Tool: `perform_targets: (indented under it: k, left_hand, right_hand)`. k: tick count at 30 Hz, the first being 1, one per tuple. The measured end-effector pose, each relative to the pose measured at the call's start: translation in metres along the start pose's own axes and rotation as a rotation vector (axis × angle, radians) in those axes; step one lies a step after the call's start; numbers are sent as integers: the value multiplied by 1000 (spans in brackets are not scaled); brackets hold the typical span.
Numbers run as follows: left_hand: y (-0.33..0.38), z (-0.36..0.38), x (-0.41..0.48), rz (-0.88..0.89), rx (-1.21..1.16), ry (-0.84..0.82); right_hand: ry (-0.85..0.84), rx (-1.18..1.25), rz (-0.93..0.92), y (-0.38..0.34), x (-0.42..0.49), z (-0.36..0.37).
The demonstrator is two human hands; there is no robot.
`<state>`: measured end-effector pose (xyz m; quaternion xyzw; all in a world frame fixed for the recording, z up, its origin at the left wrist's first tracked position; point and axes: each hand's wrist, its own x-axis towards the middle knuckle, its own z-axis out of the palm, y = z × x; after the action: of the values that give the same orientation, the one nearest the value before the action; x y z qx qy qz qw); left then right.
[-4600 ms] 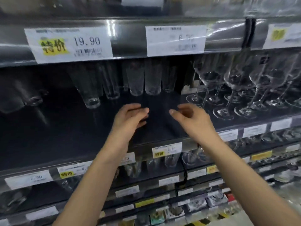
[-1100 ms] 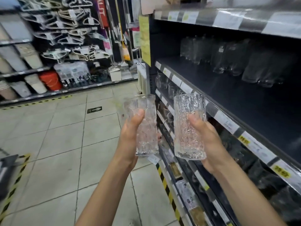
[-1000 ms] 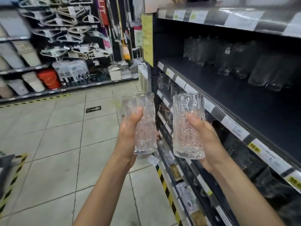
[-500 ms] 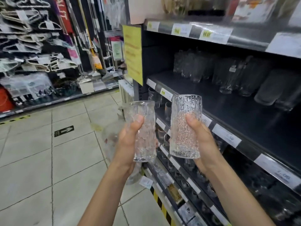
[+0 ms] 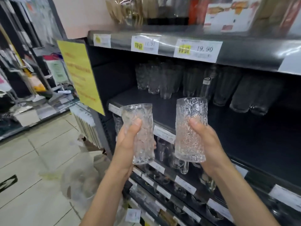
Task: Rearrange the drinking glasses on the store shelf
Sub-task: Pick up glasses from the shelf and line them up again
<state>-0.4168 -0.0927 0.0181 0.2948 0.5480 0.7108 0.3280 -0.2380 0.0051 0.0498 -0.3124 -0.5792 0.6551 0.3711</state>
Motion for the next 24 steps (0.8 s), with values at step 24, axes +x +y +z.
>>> perform_targets:
  k: [24]
  left_hand:
    - [-6,-16,240,53,135,-417]
  right_hand:
    - [852,-266,-109,12,63,-54]
